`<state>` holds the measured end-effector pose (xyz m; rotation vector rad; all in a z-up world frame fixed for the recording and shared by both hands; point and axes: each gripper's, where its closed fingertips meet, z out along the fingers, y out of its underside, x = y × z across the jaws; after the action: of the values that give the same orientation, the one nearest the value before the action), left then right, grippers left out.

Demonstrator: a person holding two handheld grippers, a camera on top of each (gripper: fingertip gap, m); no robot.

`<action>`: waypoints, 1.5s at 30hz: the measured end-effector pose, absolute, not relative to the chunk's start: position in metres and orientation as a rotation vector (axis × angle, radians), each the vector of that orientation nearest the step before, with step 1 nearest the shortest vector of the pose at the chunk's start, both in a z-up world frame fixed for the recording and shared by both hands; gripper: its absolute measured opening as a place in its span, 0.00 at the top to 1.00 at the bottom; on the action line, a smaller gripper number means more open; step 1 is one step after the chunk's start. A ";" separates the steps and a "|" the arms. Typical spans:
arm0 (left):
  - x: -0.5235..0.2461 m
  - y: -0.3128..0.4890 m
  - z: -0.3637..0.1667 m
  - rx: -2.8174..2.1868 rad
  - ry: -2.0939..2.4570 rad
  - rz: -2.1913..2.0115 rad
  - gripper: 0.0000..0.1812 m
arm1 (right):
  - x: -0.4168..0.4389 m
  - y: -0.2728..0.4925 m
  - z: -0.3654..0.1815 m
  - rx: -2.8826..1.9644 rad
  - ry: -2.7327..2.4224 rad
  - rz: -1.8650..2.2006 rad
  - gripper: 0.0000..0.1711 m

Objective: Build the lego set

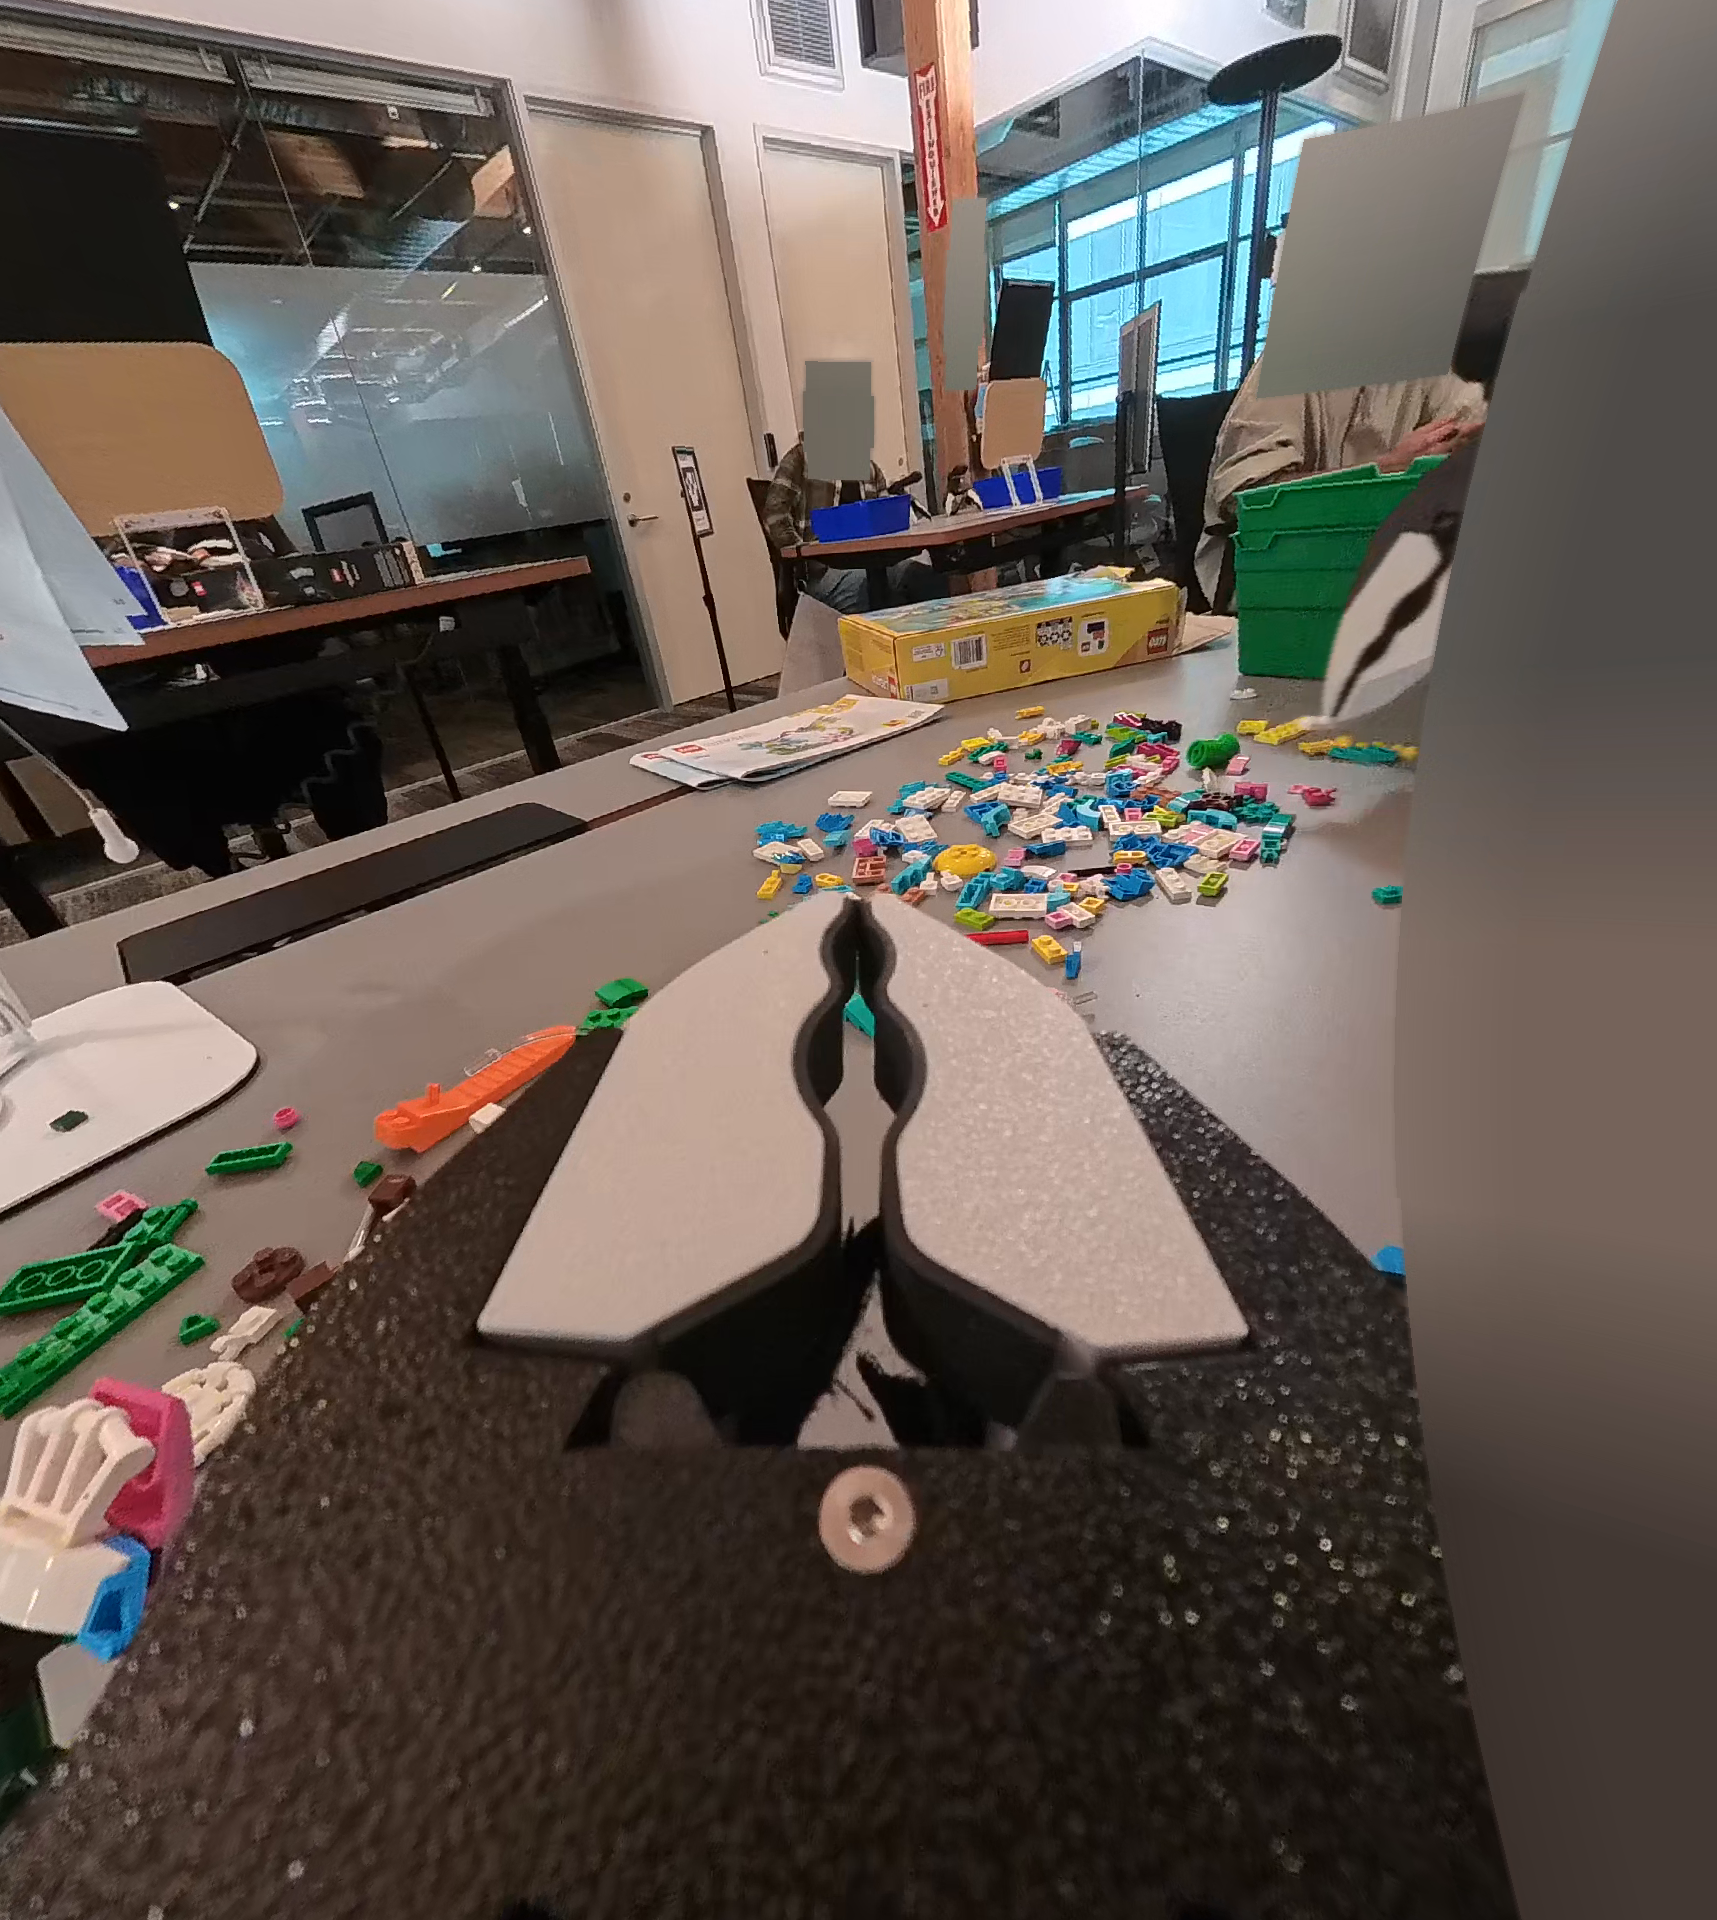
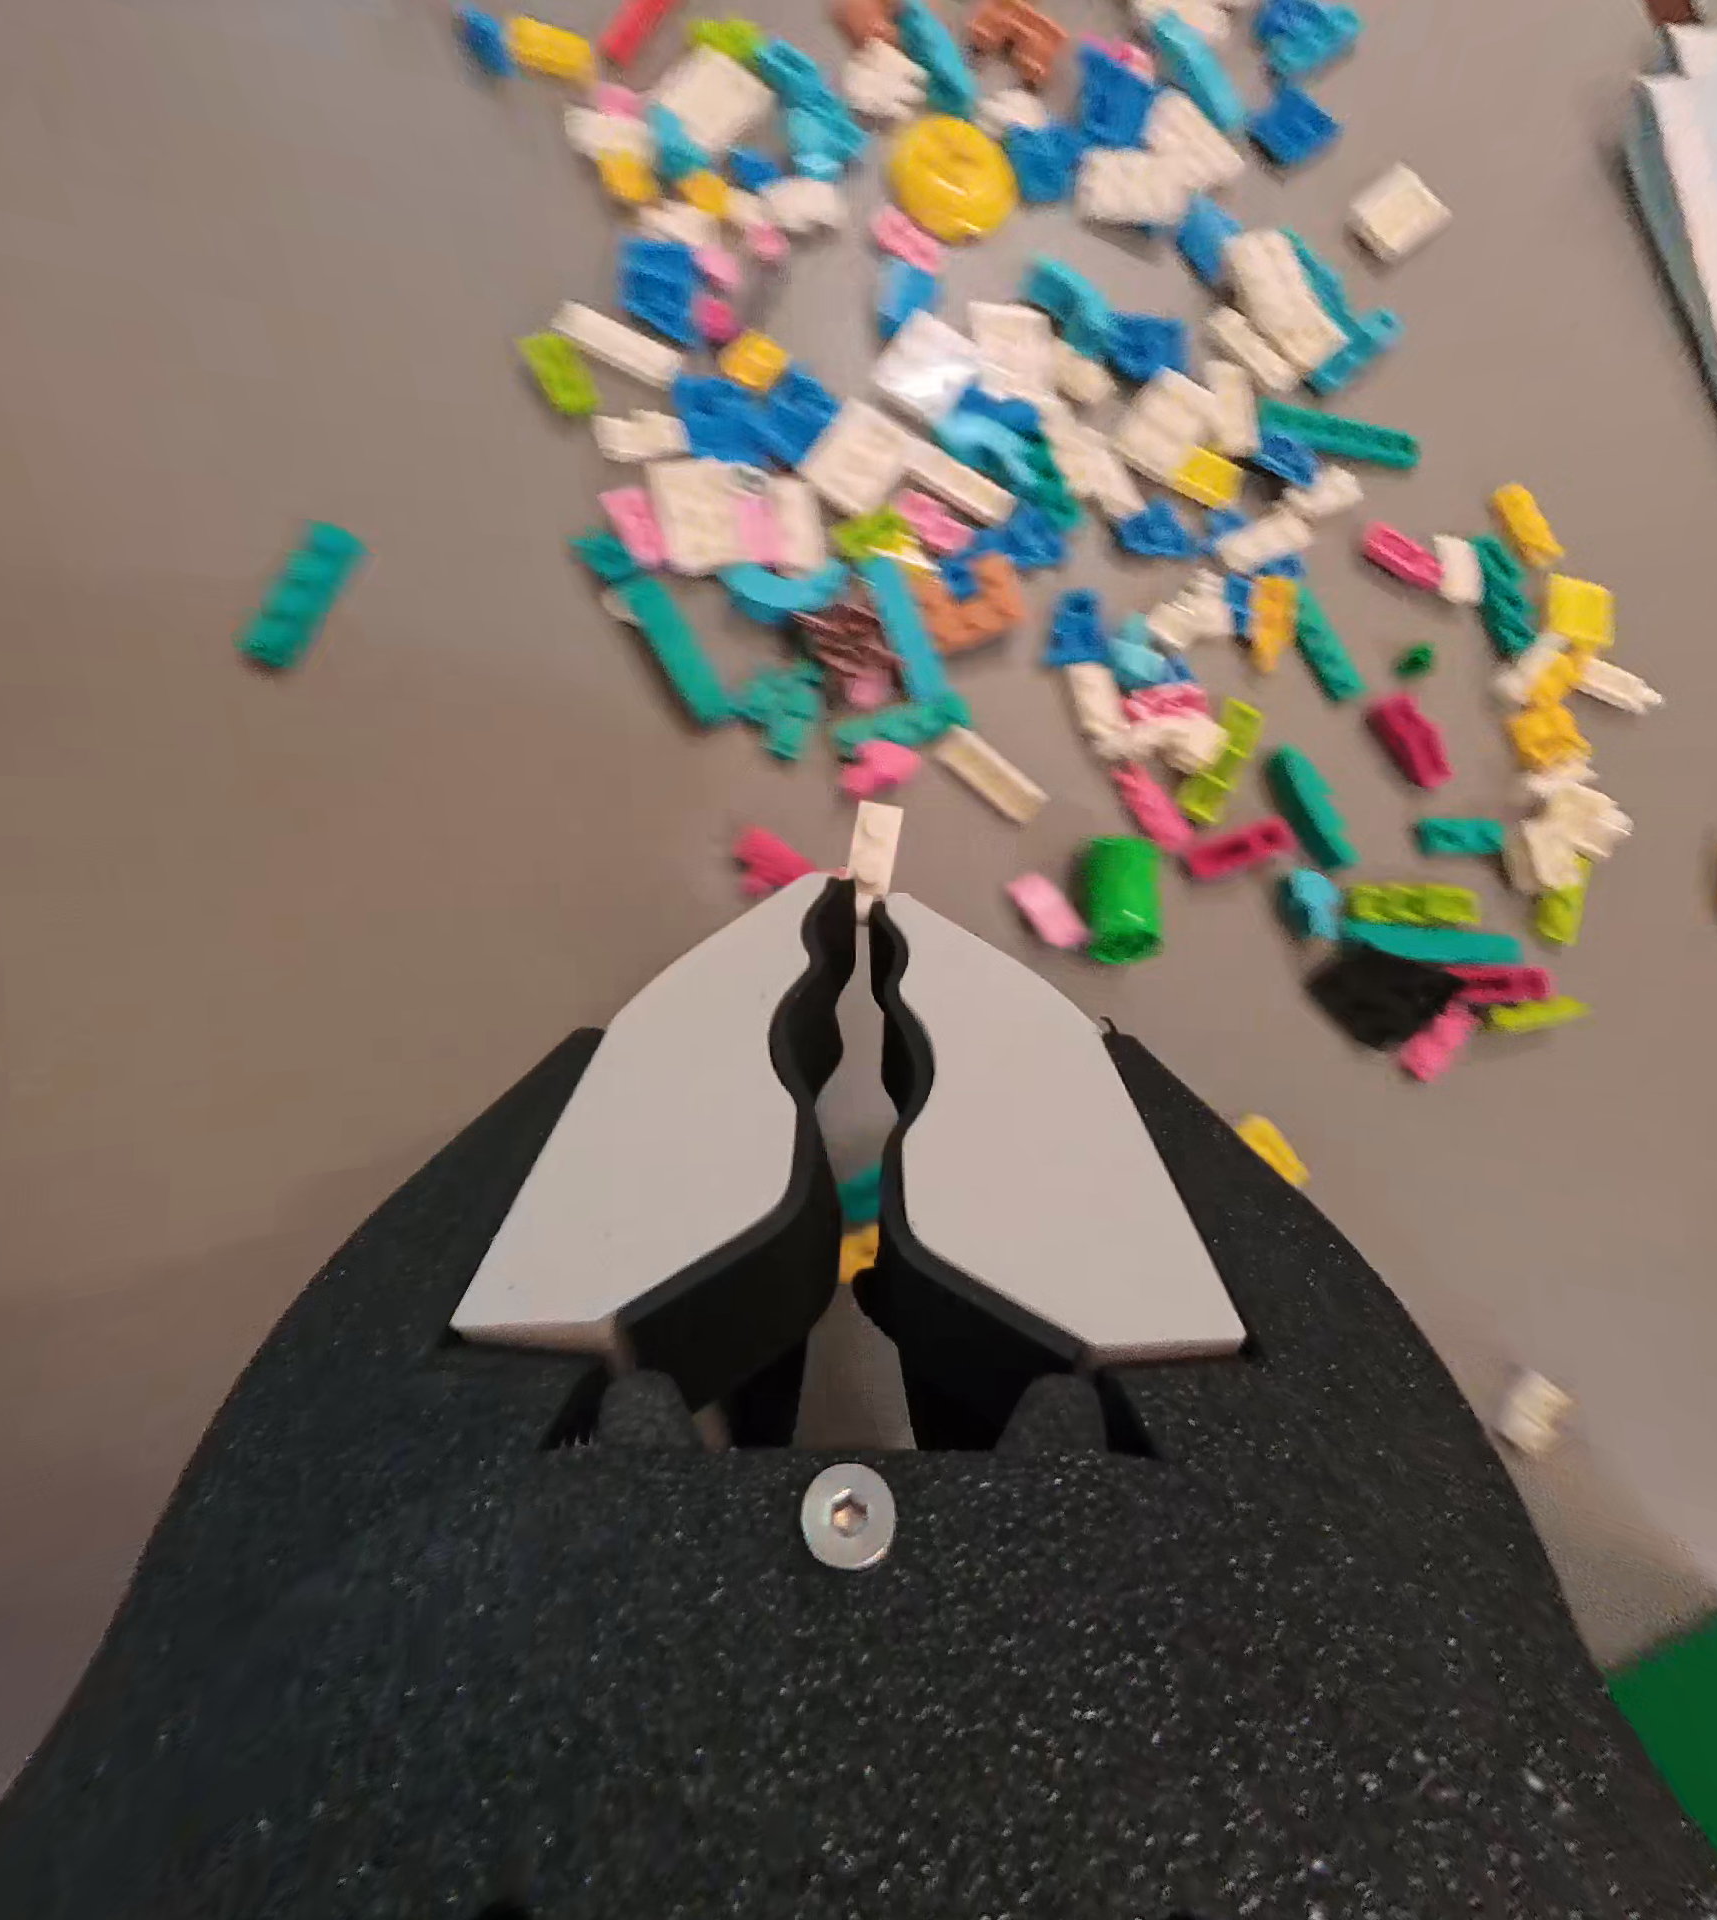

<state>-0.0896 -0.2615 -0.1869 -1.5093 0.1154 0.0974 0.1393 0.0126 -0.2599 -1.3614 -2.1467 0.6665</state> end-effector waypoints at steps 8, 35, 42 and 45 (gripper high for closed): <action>-0.089 -0.261 -0.187 -1.512 0.120 0.100 1.00 | 0.157 -0.112 -0.271 -1.236 -2.411 0.671 0.99; -0.090 -0.261 -0.187 -1.509 0.115 0.094 1.00 | 0.094 0.032 -0.235 -1.490 -1.826 0.453 0.96; -0.089 -0.261 -0.187 -1.512 0.118 0.095 1.00 | 0.055 0.141 -0.260 -1.810 -1.648 0.371 0.98; -0.089 -0.261 -0.187 -1.511 0.119 0.094 1.00 | 0.047 0.158 -0.275 -1.831 -1.681 0.255 0.98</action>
<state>-0.0893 -0.2608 -0.1871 -1.5106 0.1186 0.0945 0.0467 0.1577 -0.2753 -1.8305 -1.6807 0.2549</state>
